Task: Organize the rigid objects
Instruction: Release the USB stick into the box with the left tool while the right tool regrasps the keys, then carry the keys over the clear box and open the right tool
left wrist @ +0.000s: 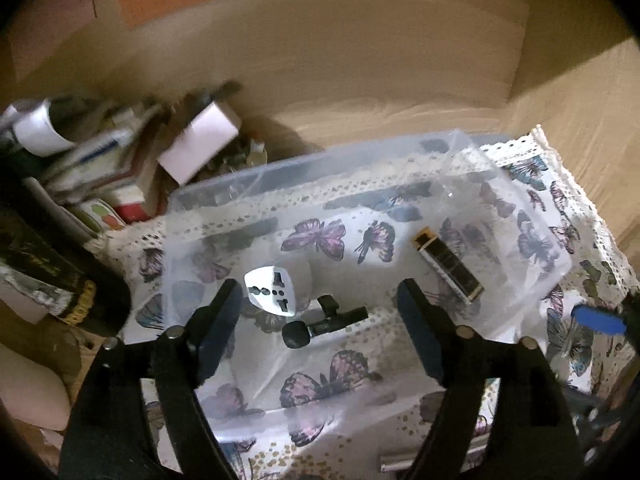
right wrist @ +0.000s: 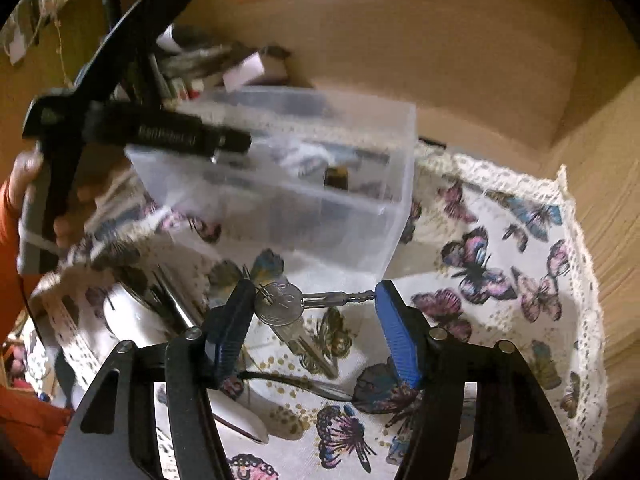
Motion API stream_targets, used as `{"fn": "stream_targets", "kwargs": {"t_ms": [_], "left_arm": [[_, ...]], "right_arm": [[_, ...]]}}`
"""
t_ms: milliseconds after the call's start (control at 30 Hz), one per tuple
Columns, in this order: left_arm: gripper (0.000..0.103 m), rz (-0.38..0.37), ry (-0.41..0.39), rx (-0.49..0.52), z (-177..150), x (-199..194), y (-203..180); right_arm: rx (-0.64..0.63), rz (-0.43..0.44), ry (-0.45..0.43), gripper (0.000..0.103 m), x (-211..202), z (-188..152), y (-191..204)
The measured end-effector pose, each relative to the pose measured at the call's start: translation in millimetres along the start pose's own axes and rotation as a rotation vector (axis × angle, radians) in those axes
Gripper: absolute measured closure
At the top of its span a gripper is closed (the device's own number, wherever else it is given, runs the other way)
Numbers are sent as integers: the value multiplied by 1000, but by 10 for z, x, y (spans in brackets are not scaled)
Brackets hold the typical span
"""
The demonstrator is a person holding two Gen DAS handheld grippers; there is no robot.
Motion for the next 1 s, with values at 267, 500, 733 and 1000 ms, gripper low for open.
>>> {"fn": "stream_targets", "kwargs": {"t_ms": [267,500,733,1000], "left_arm": [[10,-5,-122,14,-92,-471,8],[9,-31,-138,16,-319,-631,53],[9,-56,-96,23,-600,-576,77],[9,-80,-43,-12,-846,-442,145]], "right_arm": [[15,-4,-113,44,-341,316,-40],[24,-30,-202,44,-515,624,-7],[61,-50,-234,44,-485,908,-58],[72,-49,-142,44,21,1030,-39]]}}
Point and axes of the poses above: each gripper's, at about its wrist camera, not at the fingertips, and x roughly the way its jaws point, y to its left, z to its top, the point moved 6 cm from there along x, roughly the way its jaws point, and after that the axes turned 7 degrees about y, right-handed, at the moved point
